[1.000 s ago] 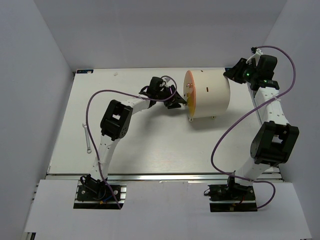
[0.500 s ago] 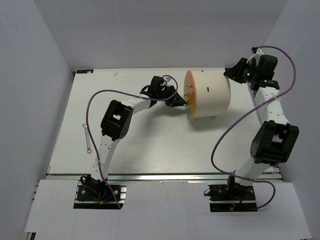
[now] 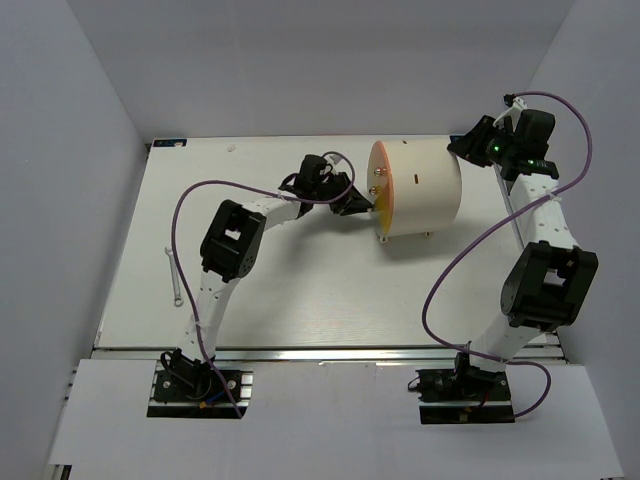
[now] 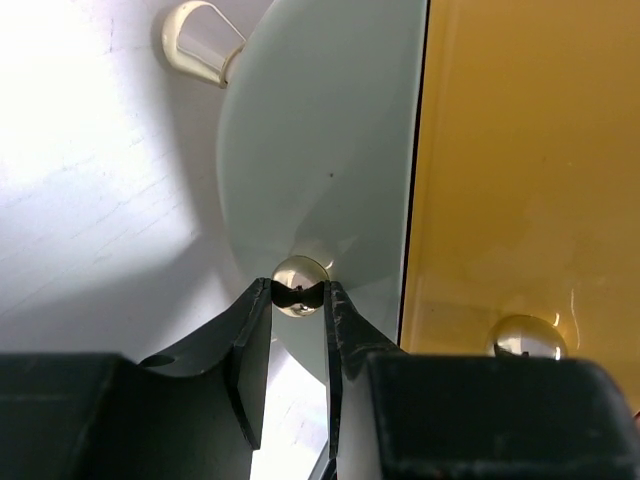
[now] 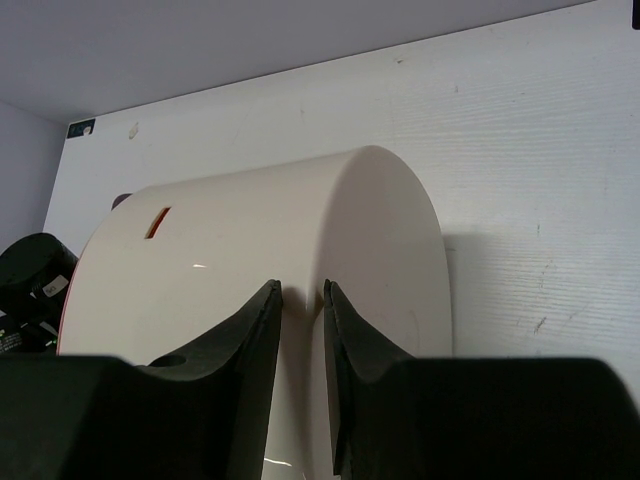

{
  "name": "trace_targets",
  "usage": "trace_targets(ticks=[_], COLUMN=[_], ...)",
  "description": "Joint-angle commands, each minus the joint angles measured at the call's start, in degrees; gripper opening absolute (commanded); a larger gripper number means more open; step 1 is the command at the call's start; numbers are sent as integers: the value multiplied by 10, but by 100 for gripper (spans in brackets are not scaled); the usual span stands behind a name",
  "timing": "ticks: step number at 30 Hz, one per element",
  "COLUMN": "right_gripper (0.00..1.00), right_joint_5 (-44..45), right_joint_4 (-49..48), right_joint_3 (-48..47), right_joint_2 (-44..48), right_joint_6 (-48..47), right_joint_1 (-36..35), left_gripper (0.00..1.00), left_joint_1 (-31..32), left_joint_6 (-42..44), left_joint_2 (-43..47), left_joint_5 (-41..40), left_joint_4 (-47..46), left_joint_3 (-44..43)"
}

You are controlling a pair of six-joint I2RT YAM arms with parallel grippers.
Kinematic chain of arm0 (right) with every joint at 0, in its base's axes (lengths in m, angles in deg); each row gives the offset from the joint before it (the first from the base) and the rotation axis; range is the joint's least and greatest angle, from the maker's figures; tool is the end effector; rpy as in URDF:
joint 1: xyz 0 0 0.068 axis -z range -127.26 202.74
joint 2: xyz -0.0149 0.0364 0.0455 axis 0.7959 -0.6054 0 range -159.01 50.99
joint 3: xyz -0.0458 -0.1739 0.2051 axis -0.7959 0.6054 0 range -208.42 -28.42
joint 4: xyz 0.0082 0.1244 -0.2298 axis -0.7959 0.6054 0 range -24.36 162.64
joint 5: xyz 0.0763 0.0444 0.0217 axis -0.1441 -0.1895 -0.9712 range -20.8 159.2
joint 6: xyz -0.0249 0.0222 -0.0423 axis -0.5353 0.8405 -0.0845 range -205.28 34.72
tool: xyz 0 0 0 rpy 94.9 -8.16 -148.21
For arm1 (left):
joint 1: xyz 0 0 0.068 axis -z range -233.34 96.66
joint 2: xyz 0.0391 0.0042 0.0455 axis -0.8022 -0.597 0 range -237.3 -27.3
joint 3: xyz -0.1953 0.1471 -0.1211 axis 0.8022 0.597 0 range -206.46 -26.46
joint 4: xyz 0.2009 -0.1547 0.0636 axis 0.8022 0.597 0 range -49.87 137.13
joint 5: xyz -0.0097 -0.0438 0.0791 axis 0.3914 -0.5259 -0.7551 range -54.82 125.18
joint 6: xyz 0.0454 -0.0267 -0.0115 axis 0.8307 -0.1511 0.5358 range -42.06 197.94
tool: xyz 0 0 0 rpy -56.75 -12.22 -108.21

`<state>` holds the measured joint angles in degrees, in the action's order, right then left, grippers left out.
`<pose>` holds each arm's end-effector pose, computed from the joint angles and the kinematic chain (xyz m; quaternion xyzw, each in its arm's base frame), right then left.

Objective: Sort the tools into containers

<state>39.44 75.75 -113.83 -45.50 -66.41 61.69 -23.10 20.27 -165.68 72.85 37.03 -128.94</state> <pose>0.3974 -0.0447 0.3496 0.0509 0.8089 0.2583 0.5258 0.4527 -0.2893 0.1385 -0.0469 0.8439 -0.5185 0.1294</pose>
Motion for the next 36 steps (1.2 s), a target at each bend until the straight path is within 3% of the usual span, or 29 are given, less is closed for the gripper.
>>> trace_targets(ticks=[1,18,20,21,22,24,26,27,30,33,34,36], right_gripper=[28,29,33,42,47,63,70,77,83,87,87,89], right_joint_5=[37,62,54,45,38,11,-7,-13,-28,-33,-33,-33], right_joint_4=[75,82,81,80,76,71,69,67,64,55,54,50], right_joint_3=[6,2,2,3,4,6,4,3,-2,-10,-12,-20], right_joint_2=[-30,-34,-34,-33,-34,-30,-27,-26,-22,-17,-15,-12], right_joint_6=[-20,-29,-31,-34,-37,-49,-59,-68,-76,-86,-91,-101], right_joint_1=[-2,-2,-2,-2,-2,-2,-2,-2,1,7,10,15], left_gripper=[7,10,22,41,49,62,65,66,66,60,43,28], left_joint_1=[5,-89,-92,-93,-93,-93,-93,-94,-101,-120,-127,-148], left_joint_6=[17,82,94,98,106,107,119,125,161,178,181,188], left_joint_2=[35,170,178,180,182,189,196,201,219,254,267,290], left_joint_5=[-15,-28,-26,-26,-26,-26,-39,-45,-88,-158,-174,-216], left_joint_4=[27,54,60,70,73,74,85,106,165,226,236,265], left_joint_3=[46,228,235,235,235,232,222,207,179,157,158,160])
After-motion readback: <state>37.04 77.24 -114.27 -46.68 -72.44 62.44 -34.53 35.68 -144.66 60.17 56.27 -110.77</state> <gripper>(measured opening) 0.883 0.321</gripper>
